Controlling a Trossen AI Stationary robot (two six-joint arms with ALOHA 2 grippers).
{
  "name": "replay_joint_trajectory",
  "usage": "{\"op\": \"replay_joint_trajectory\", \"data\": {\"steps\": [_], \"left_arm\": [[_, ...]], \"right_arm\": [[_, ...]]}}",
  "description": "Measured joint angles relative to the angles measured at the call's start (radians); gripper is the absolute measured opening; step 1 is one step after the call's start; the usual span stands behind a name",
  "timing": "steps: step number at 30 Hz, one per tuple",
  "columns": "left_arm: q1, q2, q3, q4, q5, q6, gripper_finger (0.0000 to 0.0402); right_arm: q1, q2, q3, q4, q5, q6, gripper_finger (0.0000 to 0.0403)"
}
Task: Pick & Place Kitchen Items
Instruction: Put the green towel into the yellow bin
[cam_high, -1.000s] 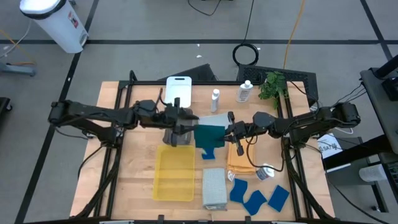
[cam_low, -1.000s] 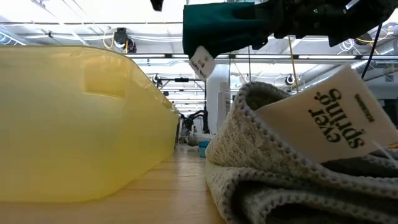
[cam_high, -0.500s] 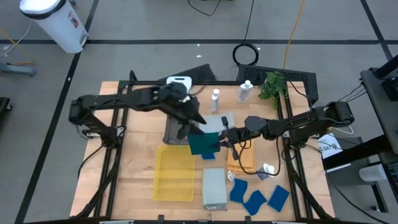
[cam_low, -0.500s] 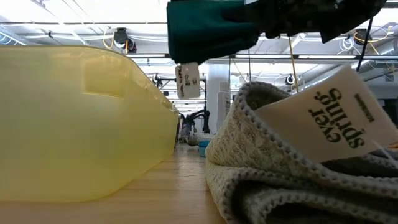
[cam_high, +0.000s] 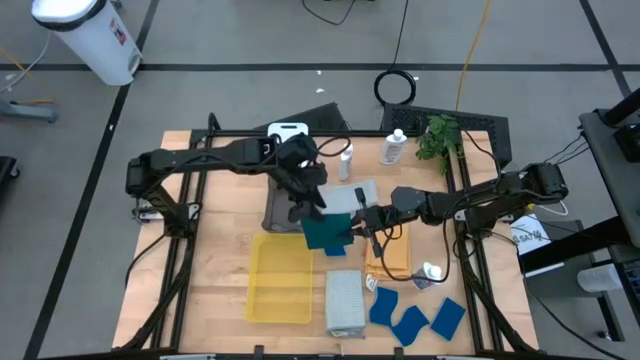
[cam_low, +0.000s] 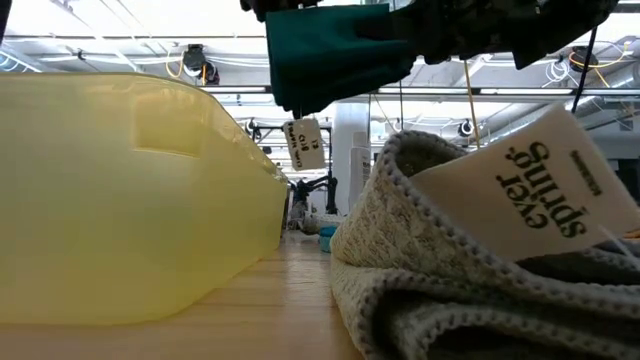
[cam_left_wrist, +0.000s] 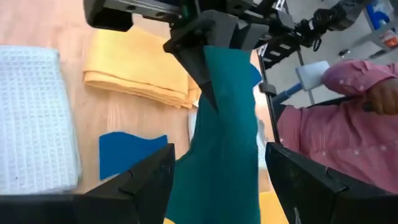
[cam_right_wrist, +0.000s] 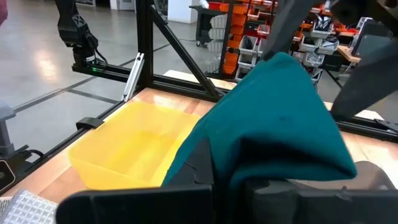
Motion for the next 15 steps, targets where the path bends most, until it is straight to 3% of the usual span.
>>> {"op": "replay_joint_trajectory", "data": {"steps": [6, 15], "left_arm": [[-0.03, 0.002, 0.0, 0.002, 0.012, 0.02, 0.0255], [-0.093, 0.047, -0.001, 0.039, -0.061, -0.034, 0.0255]], "right_arm": [[0.0, 0.0, 0.0, 0.0, 0.001, 0.0, 0.0], [0.0, 0.0, 0.0, -0.001, 0.004, -0.012, 0.0]]}}
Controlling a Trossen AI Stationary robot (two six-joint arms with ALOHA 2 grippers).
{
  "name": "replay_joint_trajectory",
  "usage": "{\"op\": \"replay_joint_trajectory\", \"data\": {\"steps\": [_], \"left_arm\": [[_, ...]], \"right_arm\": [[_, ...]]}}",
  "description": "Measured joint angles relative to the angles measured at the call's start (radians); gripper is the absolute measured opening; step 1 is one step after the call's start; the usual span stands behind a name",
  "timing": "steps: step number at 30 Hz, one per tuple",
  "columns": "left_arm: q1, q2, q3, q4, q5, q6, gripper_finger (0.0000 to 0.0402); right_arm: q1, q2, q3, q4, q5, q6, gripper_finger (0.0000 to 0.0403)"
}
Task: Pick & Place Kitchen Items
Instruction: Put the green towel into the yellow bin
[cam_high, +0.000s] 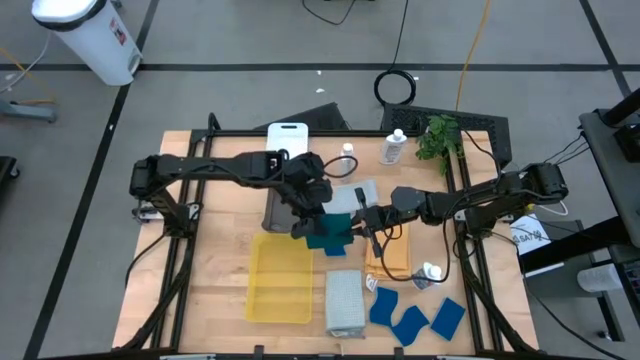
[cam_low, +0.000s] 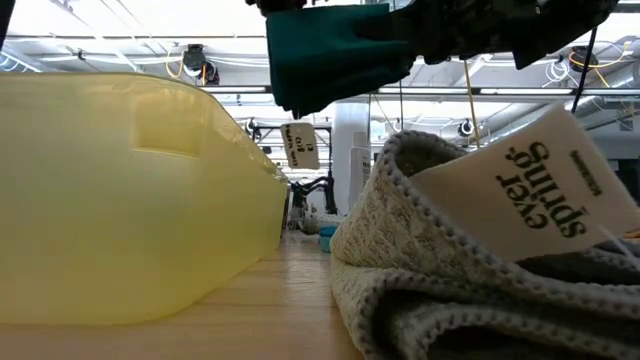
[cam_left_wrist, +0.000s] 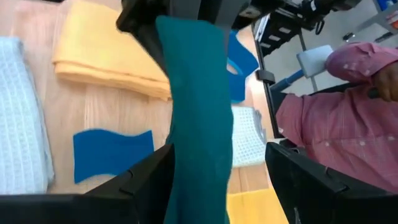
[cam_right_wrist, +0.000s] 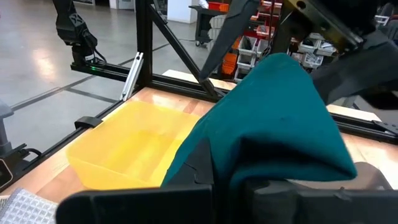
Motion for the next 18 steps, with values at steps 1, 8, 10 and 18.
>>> {"op": "replay_joint_trajectory", "data": {"steps": [1, 8, 10, 18], "left_arm": [[-0.001, 0.002, 0.0, 0.006, 0.0, 0.001, 0.0253], [0.0, 0.0, 0.0, 0.02, 0.003, 0.008, 0.0147], [0.001, -0.001, 0.0, 0.018, 0.002, 0.018, 0.0091], [-0.064, -0.042, 0.0, -0.153, -0.225, 0.082, 0.0015]], "right_arm": [[0.0, 0.0, 0.0, -0.002, 0.0, -0.002, 0.0], [0.0, 0.0, -0.001, -0.009, 0.0, -0.003, 0.0], [0.0, 0.0, -0.001, -0.013, 0.0, -0.002, 0.0], [-0.001, -0.045, -0.001, -0.06, 0.002, 0.049, 0.0023]]}}
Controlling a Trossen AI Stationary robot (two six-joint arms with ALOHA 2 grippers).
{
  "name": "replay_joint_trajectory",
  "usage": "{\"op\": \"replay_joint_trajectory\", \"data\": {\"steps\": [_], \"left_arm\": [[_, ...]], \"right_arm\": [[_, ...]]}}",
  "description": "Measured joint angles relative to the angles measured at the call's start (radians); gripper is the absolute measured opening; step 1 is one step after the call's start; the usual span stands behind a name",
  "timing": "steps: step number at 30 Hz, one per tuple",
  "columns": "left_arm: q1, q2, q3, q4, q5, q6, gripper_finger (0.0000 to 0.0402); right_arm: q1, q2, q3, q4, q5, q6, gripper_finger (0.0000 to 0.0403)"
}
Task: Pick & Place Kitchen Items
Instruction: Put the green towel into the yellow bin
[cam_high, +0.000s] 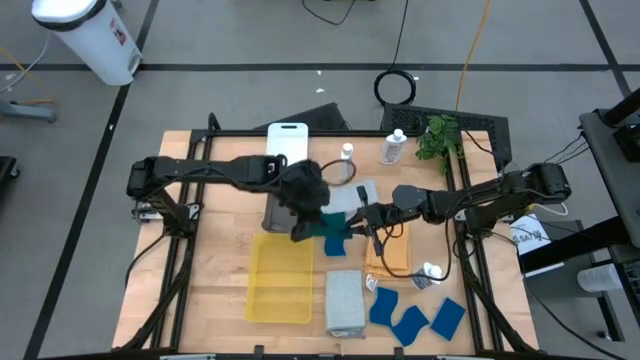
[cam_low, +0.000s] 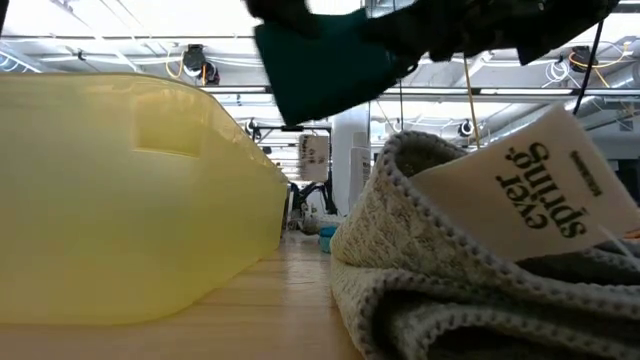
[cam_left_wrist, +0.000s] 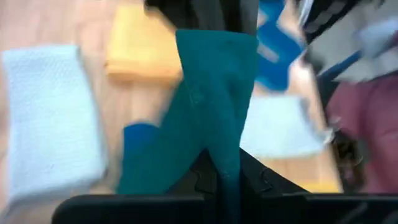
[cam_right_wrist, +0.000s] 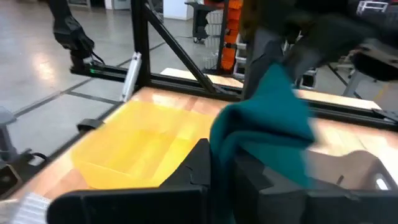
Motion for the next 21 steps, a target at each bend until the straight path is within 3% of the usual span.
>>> {"op": "replay_joint_trajectory", "data": {"steps": [7, 15, 21], "left_arm": [[-0.19, -0.093, 0.0, -0.184, -0.352, -0.042, 0.0013], [-0.387, -0.066, -0.001, -0.204, -0.493, -0.179, 0.0011], [-0.492, -0.044, -0.097, -0.189, -0.543, -0.254, 0.0009]], "right_arm": [[0.0, -0.122, 0.0, -0.12, -0.002, -0.002, 0.0055], [0.001, -0.179, -0.011, -0.168, -0.006, -0.001, 0.0065], [0.001, -0.178, -0.021, -0.166, -0.006, 0.0, 0.006]]}}
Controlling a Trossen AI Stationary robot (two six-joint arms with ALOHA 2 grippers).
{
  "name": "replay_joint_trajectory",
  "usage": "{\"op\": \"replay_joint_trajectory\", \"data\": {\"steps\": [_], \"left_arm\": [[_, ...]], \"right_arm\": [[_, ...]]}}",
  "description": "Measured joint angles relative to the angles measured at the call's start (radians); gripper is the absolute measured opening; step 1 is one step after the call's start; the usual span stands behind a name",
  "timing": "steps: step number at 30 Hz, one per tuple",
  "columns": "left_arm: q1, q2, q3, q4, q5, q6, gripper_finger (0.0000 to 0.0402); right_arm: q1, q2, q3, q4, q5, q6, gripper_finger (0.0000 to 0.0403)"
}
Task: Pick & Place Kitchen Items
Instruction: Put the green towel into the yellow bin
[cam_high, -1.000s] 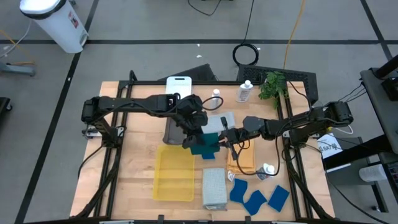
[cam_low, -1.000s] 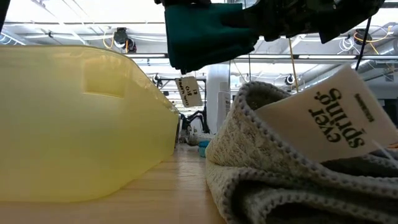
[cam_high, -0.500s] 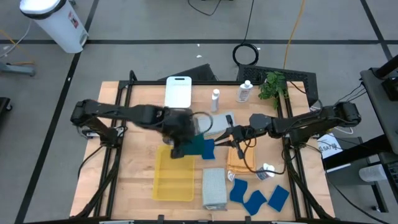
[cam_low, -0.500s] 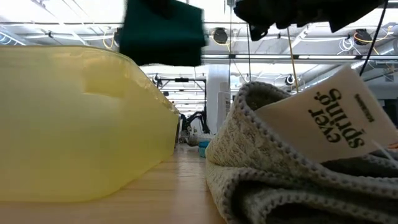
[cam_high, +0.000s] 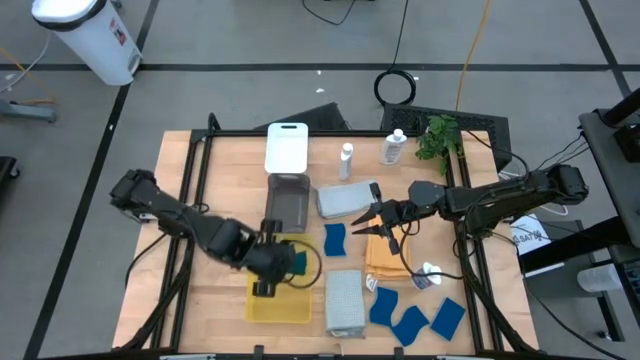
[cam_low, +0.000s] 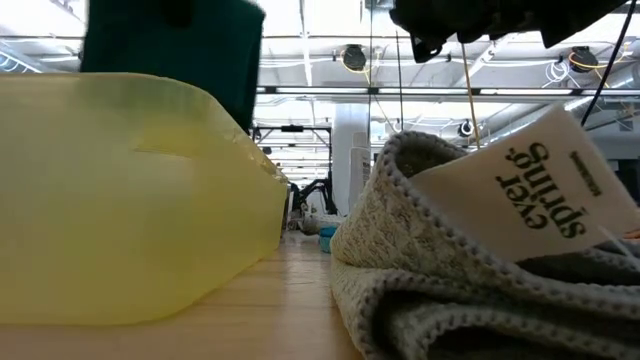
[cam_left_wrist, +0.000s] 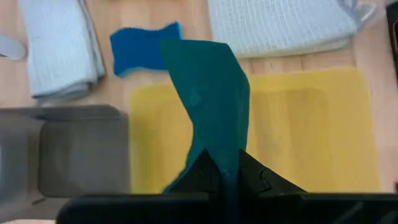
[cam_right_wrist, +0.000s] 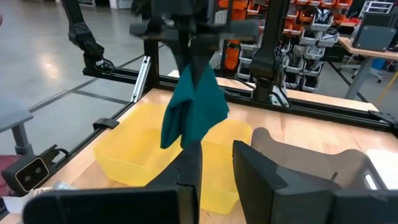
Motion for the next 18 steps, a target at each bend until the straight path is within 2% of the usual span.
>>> {"op": "replay_joint_trajectory", "data": {"steps": [4, 9, 15, 18], "left_arm": [[-0.051, 0.003, -0.128, 0.072, -0.073, -0.032, 0.0011], [-0.072, 0.001, -0.268, 0.217, -0.197, 0.026, 0.0009], [-0.068, 0.001, -0.363, 0.377, -0.283, 0.09, 0.0014], [-0.068, 0.001, -0.387, 0.4, -0.323, 0.111, 0.0015]], "right_arm": [[0.0, 0.0, 0.0, 0.001, 0.0, 0.001, 0.0059], [0.0, 0.0, 0.0, 0.001, 0.0, 0.001, 0.0059], [0.0, 0.0, 0.0, 0.002, -0.001, 0.002, 0.0059], [0.0, 0.0, 0.0, 0.001, -0.001, 0.002, 0.0059]]}}
